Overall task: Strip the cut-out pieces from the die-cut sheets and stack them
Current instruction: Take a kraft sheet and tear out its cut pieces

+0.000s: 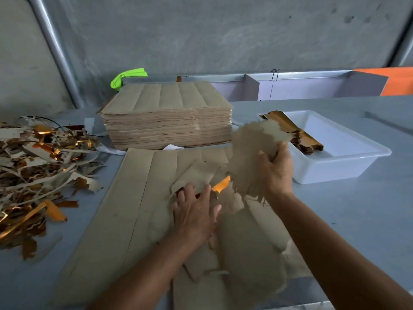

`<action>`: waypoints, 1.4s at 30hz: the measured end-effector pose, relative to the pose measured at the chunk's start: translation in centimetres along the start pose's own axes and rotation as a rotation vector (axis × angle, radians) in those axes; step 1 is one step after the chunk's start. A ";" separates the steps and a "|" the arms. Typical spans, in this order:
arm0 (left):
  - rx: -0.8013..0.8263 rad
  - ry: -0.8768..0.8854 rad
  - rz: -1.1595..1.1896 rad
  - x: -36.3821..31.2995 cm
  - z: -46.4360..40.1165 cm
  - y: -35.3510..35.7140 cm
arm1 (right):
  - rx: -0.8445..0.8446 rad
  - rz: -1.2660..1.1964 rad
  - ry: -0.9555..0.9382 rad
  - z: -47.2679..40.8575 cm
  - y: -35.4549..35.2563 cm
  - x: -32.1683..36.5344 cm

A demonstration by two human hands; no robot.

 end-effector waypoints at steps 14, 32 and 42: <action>-0.282 0.079 -0.045 3.9 -1.2 -2.8 | -0.017 0.164 0.014 -2.3 -7.1 1.8; 0.237 0.323 0.063 3.9 -0.2 -2.9 | 0.382 0.492 -0.211 2.7 -1.7 1.8; 0.294 0.218 0.494 4.1 0.1 -3.4 | 0.430 0.545 -0.264 4.0 -1.2 1.4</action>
Point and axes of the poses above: each hand's wrist, its own z-axis away from the middle knuckle, its own y-axis out of the palm, x = y × z, the point moved 3 cm from there along -z, towards the middle knuckle, and after that the axes turned 13 degrees about -z, right-handed, at the moved point
